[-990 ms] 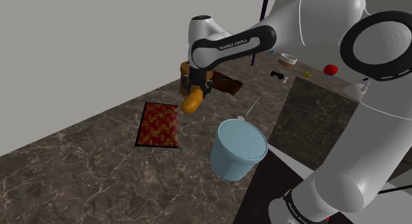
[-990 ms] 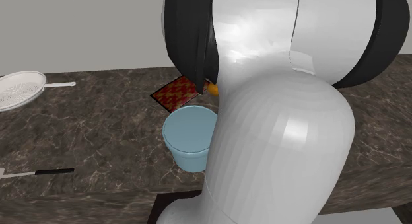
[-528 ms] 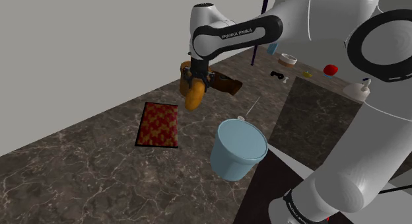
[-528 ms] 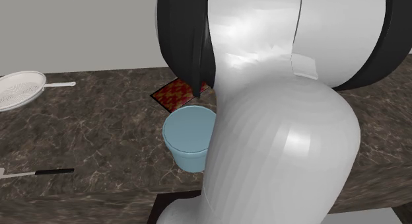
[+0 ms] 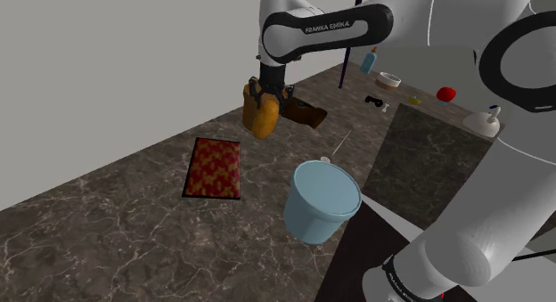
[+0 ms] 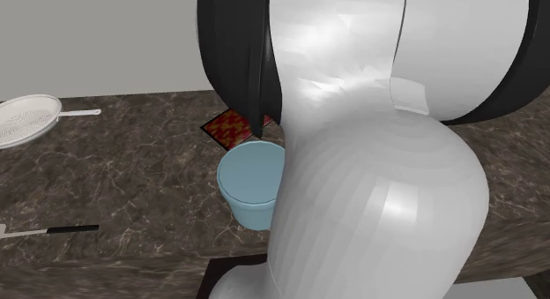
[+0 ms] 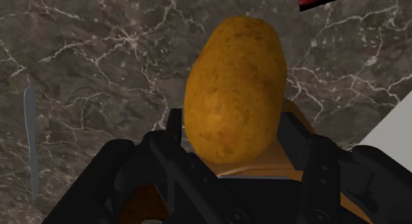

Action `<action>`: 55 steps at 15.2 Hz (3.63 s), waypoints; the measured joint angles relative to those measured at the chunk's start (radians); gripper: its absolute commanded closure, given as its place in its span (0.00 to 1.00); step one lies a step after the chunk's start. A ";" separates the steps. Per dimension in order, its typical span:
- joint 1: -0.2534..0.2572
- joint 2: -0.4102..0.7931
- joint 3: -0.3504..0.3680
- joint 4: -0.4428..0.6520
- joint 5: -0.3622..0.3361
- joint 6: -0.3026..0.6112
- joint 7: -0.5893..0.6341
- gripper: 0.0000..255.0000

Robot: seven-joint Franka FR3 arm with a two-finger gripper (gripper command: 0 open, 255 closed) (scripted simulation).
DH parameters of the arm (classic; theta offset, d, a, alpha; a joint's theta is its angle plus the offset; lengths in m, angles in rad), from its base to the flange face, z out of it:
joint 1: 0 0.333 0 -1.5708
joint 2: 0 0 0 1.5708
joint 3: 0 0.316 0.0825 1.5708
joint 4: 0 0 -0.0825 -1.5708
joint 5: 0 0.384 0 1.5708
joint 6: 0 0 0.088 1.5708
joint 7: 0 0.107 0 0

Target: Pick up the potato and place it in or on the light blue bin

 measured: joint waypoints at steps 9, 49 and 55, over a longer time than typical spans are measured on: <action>0.001 -0.023 0.003 0.092 0.014 -0.112 -0.024 1.00; 0.133 -0.969 0.018 -0.541 0.277 -0.400 -0.023 1.00; 0.143 -0.993 0.029 -0.618 0.290 -0.337 -0.012 1.00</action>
